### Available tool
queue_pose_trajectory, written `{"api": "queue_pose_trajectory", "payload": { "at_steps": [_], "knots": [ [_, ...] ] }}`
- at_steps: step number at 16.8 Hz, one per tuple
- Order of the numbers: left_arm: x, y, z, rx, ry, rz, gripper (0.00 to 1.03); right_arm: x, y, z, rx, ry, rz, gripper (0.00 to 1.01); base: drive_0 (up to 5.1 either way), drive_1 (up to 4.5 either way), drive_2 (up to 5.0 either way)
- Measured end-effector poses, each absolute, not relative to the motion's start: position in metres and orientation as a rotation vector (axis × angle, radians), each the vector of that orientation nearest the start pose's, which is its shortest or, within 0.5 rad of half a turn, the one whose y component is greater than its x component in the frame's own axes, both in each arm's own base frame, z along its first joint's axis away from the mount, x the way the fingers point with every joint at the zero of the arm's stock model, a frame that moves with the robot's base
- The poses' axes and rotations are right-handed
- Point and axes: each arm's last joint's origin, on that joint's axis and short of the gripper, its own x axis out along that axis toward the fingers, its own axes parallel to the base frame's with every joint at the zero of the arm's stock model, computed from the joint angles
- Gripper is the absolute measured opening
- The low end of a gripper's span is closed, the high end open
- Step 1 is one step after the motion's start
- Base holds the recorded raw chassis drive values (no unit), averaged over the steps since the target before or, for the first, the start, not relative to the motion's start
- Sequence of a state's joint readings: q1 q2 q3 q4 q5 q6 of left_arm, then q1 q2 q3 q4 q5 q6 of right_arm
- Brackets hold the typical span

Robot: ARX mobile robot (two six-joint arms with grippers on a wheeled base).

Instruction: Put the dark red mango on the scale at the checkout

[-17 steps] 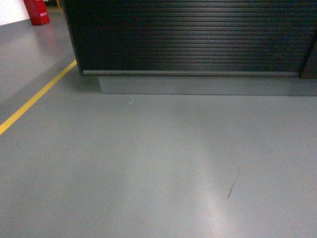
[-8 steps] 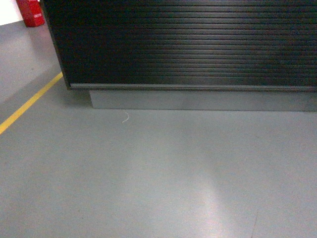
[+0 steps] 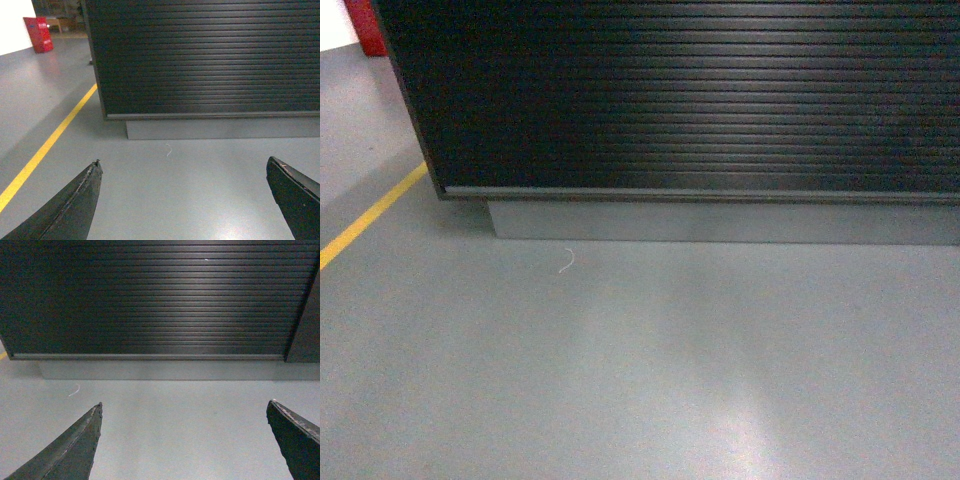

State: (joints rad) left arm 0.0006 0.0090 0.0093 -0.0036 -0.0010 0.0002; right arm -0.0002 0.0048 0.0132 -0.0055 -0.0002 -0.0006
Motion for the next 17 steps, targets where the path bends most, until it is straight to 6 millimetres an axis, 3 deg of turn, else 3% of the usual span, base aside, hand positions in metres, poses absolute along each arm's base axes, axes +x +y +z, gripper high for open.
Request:
{"api": "queue_pose_trajectory", "payload": {
  "at_steps": [9, 17],
  "knots": [
    [0.0977, 0.0001, 0.1657, 0.0, 0.003, 0.002, 0.98, 0.0972, 0.0, 0.1676, -0.001, -0.008, 0.0, 0.98, 0.0, 4.0, -3.9],
    [0.0977, 0.0001, 0.1657, 0.0, 0.003, 0.001, 0.98, 0.0972, 0.0, 0.1673, -0.001, -0.005, 0.0, 0.98, 0.0, 2.86, -2.8]
  ]
}}
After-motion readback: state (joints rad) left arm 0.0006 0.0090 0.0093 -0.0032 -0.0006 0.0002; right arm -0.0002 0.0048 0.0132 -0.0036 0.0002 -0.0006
